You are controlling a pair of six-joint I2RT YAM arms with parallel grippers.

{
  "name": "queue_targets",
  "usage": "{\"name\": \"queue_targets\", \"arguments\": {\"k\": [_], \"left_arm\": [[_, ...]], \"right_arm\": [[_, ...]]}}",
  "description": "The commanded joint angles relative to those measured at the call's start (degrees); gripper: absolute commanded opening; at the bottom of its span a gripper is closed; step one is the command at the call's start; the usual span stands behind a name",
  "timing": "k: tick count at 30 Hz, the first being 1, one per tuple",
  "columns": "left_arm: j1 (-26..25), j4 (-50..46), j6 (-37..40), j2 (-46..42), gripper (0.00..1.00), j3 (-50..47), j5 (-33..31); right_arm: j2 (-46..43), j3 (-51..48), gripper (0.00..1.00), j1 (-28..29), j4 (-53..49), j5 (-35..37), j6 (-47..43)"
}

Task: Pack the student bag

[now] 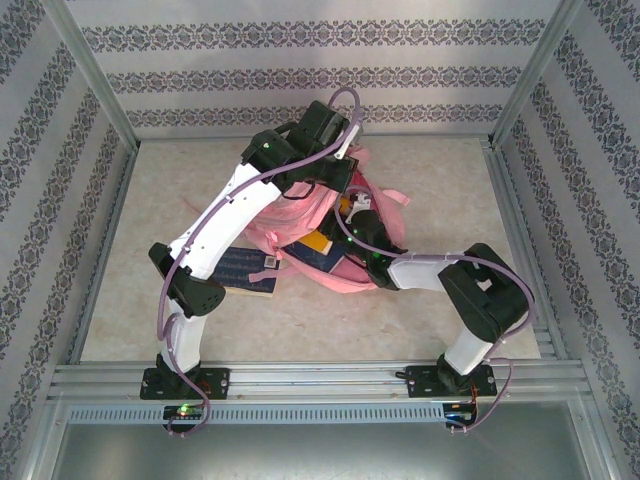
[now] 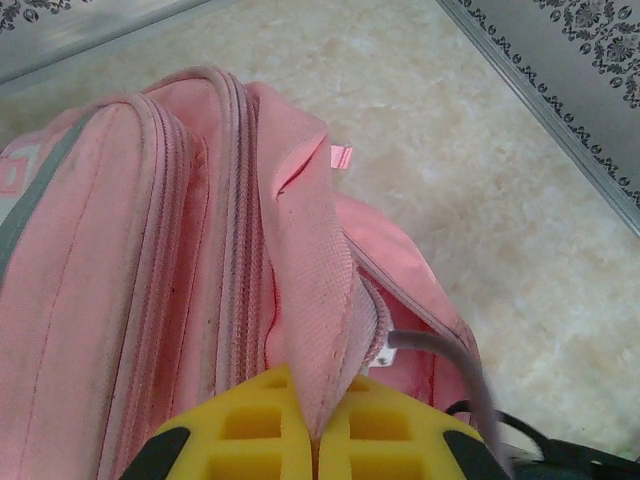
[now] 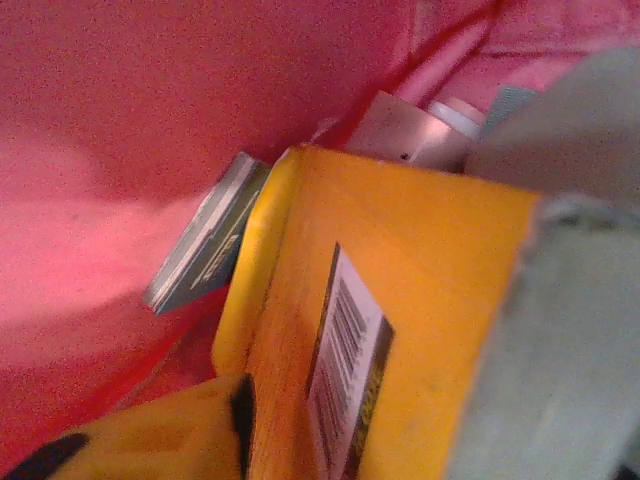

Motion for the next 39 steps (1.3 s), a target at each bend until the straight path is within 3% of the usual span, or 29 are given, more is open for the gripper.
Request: {"name": "queue_targets", "arguments": {"k": [1, 10, 14, 18, 25, 28, 31, 33, 39], "left_arm": [[0.8, 5.8, -1.6, -1.0, 0.00, 3.1, 2.7], [3.9, 6.5, -3.6, 0.2, 0.00, 2.4, 4.3], [4.7, 6.6, -4.7, 1.7, 0.00, 2.4, 5.0], [4.6, 7.7, -6.8, 4.2, 0.02, 2.1, 8.2], [3.5, 10.6, -10.8, 12.1, 0.09, 6.2, 13.6], [2.1, 8.0, -11.8, 17.2, 0.19, 12.9, 15.8], [1.4, 2.9, -10.9, 19.2, 0.42, 18.8, 12.9], [1.5, 0.1, -10.0, 17.6, 0.50, 19.1, 8.2], [2.3, -10.5, -9.3, 10.1, 0.56, 18.0, -7.4]], "right_arm": [[-4.2, -1.3, 0.55, 0.0, 3.8, 2.1, -0.8], [-20.6, -7.9, 0.67, -2.9, -9.5, -3.3, -4.4], [-32.1, -10.2, 0.66, -3.0, -21.2, 3.6, -7.8], [-43.0, -8.0, 0.62, -4.4, -39.8, 12.6, -11.4], [-52.5, -5.0, 0.57, -5.0, -51.1, 18.0, -15.3], [-52.9, -3.0, 0.57, -5.3, -52.6, 17.4, -18.3], [-52.1, -0.2, 0.57, -5.4, -53.9, 15.1, -21.0], [-51.4, 1.5, 0.57, -5.3, -54.8, 13.3, -22.0], [-49.8, 3.7, 0.55, -5.2, -54.5, 8.7, -23.1]]}}
